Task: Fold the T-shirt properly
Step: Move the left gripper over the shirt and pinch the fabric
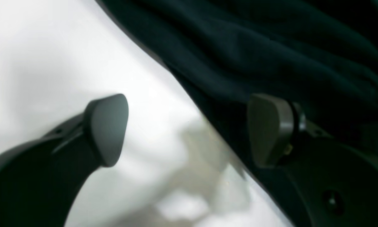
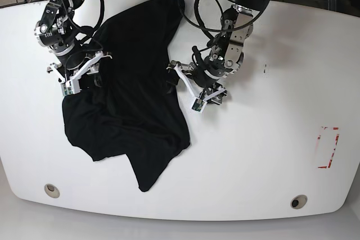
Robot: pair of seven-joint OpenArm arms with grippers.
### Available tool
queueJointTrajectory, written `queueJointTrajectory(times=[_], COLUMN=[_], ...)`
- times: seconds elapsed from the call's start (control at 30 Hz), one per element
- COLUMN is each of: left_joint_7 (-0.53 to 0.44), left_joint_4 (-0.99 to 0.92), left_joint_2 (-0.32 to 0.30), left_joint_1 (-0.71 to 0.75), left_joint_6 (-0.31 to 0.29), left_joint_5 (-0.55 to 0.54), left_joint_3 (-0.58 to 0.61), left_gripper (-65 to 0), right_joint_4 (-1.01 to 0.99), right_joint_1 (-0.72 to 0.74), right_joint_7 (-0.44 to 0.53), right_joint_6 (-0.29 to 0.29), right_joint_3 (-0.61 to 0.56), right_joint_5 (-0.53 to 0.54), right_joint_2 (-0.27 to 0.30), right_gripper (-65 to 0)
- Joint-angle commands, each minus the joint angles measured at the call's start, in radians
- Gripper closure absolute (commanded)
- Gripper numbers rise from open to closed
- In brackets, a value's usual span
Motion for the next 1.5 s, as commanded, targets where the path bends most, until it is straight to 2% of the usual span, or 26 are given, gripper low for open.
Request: queueJointTrajectory(times=[0.0, 0.13, 0.3, 0.77, 0.83, 1.03, 1.1, 1.47], left_joint_7=[0.024, 0.053, 0.062, 0.064, 0.064, 0.064, 0.064, 0.064], left_joint_4=[0.007, 0.021, 0.051, 0.068, 0.087, 0.148, 0.163, 0.185], left_joint_2=[-0.034, -0.082, -0.083, -0.1, -0.108, -0.111, -0.111, -0.114], left_joint_1=[0.013, 0.012, 0.013, 0.015, 0.015, 0.033, 0.035, 0.03], left_joint_6=[-0.001, -0.001, -0.001, -0.006, -0.006, -0.006, -0.006, -0.006], left_joint_5=[0.001, -0.003, -0.005, -0.008, -0.008, -0.008, -0.008, -0.008], left_joint_3=[-0.012, -0.012, -0.01, -0.012, -0.012, -0.012, -0.012, -0.012], left_gripper=[-54.7, -54.7, -54.6, -54.6, -54.7, -54.9, -55.0, -55.1], right_joint_4=[-0.004, -0.004, -0.002, 0.002, 0.002, 0.002, 0.002, -0.022], right_joint_1=[-0.006, -0.006, -0.008, 0.002, 0.002, 0.011, 0.022, 0.048], right_joint_7=[0.0, 0.0, 0.0, 0.0, 0.0, 0.002, 0.002, 0.002], right_joint_6=[-0.003, -0.003, -0.003, -0.003, -0.003, -0.003, -0.003, -0.003], right_joint_3=[-0.007, -0.007, -0.007, -0.007, -0.007, -0.005, -0.004, -0.002], right_joint_5=[-0.007, -0.007, -0.007, -0.007, -0.007, -0.007, -0.007, -0.009], right_joint_2=[-0.013, -0.013, -0.013, -0.011, -0.01, -0.004, -0.004, -0.004], right_gripper=[-27.6, -25.0, -21.4, -21.9, -24.3, -40.3, -42.8, -43.8])
